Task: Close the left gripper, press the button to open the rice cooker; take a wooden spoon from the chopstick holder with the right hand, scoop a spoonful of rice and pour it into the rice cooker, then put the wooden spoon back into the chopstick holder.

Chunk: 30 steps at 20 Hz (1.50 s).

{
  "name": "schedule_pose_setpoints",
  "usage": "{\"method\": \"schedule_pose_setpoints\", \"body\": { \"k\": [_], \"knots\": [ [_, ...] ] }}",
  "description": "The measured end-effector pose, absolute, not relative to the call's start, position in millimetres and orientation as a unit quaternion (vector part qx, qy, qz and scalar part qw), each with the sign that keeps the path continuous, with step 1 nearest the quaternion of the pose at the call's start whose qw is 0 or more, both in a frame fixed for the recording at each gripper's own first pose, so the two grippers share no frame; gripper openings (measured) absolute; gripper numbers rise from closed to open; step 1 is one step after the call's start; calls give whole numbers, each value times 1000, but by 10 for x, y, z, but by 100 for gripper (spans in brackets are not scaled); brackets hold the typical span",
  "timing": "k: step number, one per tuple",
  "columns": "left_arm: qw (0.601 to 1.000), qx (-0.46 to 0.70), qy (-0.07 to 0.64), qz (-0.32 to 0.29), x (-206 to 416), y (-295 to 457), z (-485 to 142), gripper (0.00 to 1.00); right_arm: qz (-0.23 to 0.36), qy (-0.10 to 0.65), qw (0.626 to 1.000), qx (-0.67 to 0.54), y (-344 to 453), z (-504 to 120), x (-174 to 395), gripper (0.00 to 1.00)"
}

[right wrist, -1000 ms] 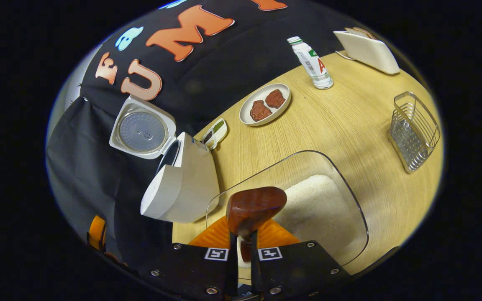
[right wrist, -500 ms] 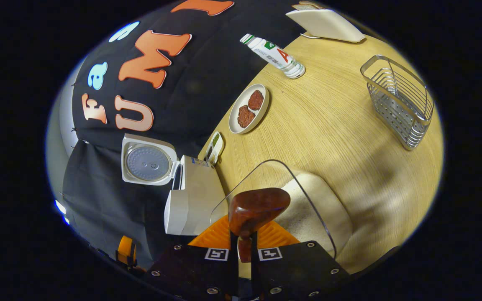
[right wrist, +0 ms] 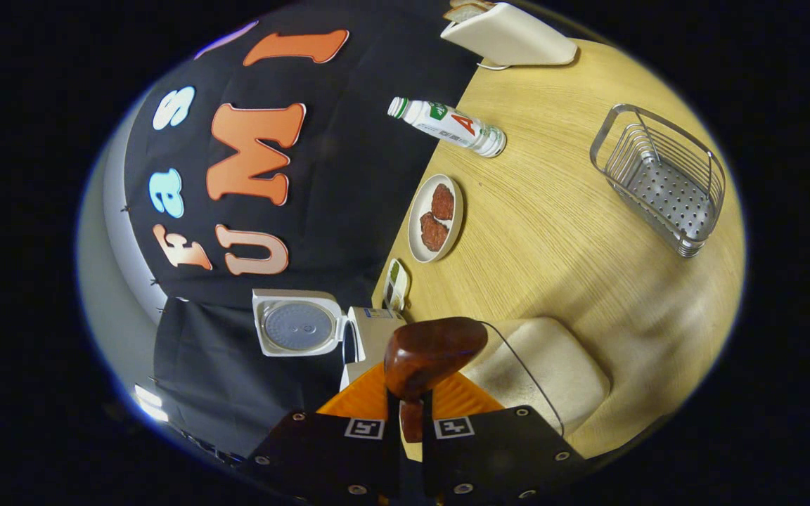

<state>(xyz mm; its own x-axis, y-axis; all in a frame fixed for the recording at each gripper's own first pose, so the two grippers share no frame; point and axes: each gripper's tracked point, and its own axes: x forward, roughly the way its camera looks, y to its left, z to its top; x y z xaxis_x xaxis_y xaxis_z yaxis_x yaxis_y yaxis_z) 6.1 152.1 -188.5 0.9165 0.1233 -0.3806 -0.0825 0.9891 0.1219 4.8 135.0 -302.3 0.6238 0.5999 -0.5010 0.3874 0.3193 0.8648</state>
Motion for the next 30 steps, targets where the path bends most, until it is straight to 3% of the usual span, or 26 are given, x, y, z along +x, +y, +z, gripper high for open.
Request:
{"method": "schedule_pose_setpoints", "body": {
  "k": [4,5,8,13,14,15,20,21,22,23,25,30],
  "knots": [
    [979,47,192,54,104,1539,-1863,94,86,408,673,611,1452,-2789,187,12],
    [979,45,191,54,100,1549,-1864,94,92,403,670,617,1489,-2714,233,7],
    [980,42,187,58,110,1618,-1850,97,106,386,657,638,1596,-2492,385,12],
    [980,33,182,71,80,1815,-1865,94,129,374,661,638,1925,-2224,663,12],
    [980,35,180,73,72,1862,-1862,97,134,371,659,641,2009,-2146,711,11],
    [980,36,177,78,45,1924,-1853,94,140,367,656,645,2095,-2077,786,11],
    [979,31,177,98,-58,2181,-1881,97,166,356,651,650,2570,-1790,1146,11],
    [978,30,178,103,-73,2233,-1893,94,170,355,649,651,2667,-1739,1202,11],
    [978,30,177,109,-91,2289,-1894,97,175,354,651,648,2767,-1702,1250,11],
    [977,28,177,112,-103,2344,-1899,94,178,355,652,646,2856,-1678,1306,11],
    [976,24,179,122,-149,2448,-1923,97,181,359,656,639,3069,-1662,1407,11],
    [973,10,185,139,-217,2632,-2001,94,171,369,686,604,3515,-1835,1684,11]
  ]
}}
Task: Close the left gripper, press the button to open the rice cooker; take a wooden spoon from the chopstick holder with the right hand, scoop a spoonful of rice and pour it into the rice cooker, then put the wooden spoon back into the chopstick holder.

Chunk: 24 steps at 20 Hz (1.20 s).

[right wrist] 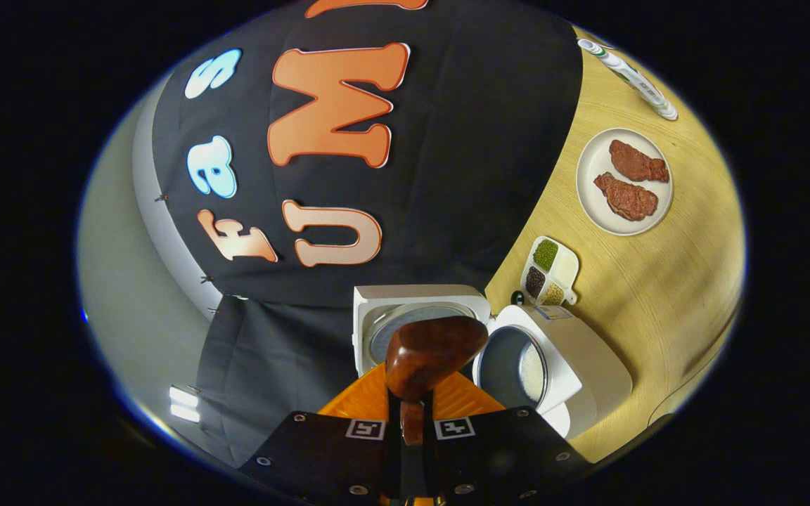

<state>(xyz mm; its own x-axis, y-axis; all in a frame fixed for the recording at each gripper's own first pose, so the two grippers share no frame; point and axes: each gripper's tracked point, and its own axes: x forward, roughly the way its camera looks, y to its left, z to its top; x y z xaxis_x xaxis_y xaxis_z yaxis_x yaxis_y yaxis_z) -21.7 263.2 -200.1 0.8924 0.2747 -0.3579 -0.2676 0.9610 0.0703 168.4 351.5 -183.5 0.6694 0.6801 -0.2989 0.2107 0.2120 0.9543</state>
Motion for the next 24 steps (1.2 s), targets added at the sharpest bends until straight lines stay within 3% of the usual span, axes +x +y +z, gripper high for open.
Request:
{"method": "schedule_pose_setpoints", "body": {
  "k": [2,7,13,17,24],
  "knots": [
    [972,10,187,143,-240,2664,-2025,97,156,375,708,578,3619,-1985,1794,11],
    [969,11,195,153,-315,2796,-2068,97,138,372,779,486,3826,-2188,2034,11],
    [965,10,207,162,-322,2931,-2100,94,124,366,837,388,3974,-2357,2243,11],
    [963,11,215,161,-319,2938,-2133,97,138,346,875,308,4066,-2356,2319,11],
    [962,16,222,156,-299,2952,-2132,94,173,287,922,195,4186,-2176,2361,11]
  ]
}}
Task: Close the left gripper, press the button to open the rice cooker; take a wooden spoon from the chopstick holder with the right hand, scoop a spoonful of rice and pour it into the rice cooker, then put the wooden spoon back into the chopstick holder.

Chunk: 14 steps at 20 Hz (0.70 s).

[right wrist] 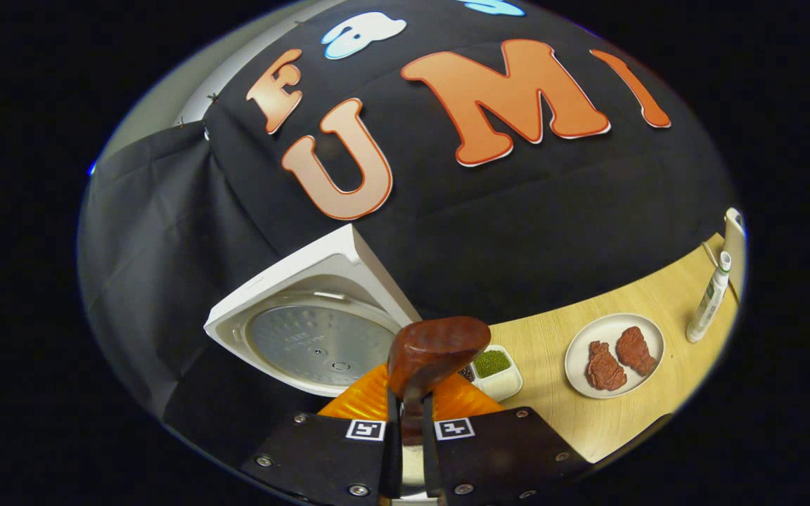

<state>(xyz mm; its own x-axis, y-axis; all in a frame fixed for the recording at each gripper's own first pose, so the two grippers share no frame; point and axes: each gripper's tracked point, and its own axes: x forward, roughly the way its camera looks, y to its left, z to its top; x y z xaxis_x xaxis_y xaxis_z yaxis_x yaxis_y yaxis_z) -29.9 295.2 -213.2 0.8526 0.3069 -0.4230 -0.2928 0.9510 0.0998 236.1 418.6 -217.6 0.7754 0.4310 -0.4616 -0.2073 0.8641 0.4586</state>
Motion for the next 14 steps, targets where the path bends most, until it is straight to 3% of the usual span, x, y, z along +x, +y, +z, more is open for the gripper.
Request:
{"method": "schedule_pose_setpoints", "body": {
  "k": [7,8,14],
  "knots": [
    [963,23,223,147,-249,2915,-2114,97,228,218,947,66,4287,-2029,2229,11],
    [964,23,223,146,-238,2903,-2110,94,239,211,946,50,4287,-1983,2209,11],
    [965,27,221,139,-197,2822,-2087,97,319,132,937,-46,4572,-1779,1932,11]
  ]
}}
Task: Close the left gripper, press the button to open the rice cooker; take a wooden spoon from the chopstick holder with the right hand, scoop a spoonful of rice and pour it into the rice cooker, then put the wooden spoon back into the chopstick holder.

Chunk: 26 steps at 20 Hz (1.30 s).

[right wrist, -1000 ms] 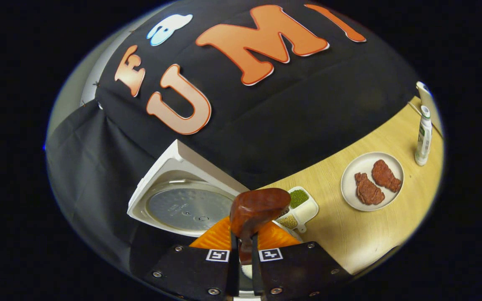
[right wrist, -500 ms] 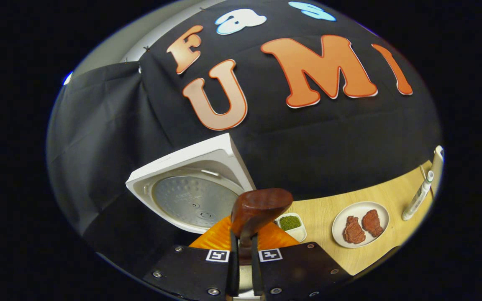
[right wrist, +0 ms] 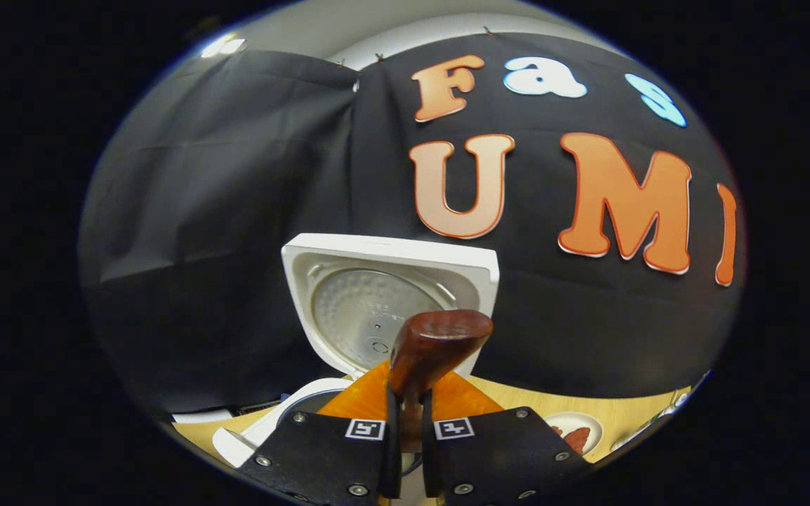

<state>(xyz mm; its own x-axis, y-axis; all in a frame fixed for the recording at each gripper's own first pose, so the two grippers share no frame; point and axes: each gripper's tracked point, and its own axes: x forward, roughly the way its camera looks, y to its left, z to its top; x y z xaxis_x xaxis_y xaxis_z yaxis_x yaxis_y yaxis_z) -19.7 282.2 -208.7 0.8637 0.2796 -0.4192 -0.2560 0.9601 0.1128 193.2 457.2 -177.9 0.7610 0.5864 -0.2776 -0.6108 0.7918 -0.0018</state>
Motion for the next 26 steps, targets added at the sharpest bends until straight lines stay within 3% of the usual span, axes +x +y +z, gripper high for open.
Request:
{"method": "schedule_pose_setpoints", "body": {
  "k": [6,12,18,20,26],
  "knots": [
    [965,25,220,138,-225,2754,-2085,94,366,67,922,-108,4709,-1616,1682,11],
    [965,20,214,148,-258,2615,-2053,98,368,77,923,-82,4556,-1509,1610,12],
    [967,17,211,141,-260,2243,-2019,94,356,113,927,-24,3935,-1440,1520,11],
    [968,13,211,133,-241,2064,-2012,97,348,120,930,-16,3671,-1425,1453,12],
    [971,18,216,98,-209,1524,-2007,94,299,150,942,-10,2676,-1607,1302,11]
  ]
}}
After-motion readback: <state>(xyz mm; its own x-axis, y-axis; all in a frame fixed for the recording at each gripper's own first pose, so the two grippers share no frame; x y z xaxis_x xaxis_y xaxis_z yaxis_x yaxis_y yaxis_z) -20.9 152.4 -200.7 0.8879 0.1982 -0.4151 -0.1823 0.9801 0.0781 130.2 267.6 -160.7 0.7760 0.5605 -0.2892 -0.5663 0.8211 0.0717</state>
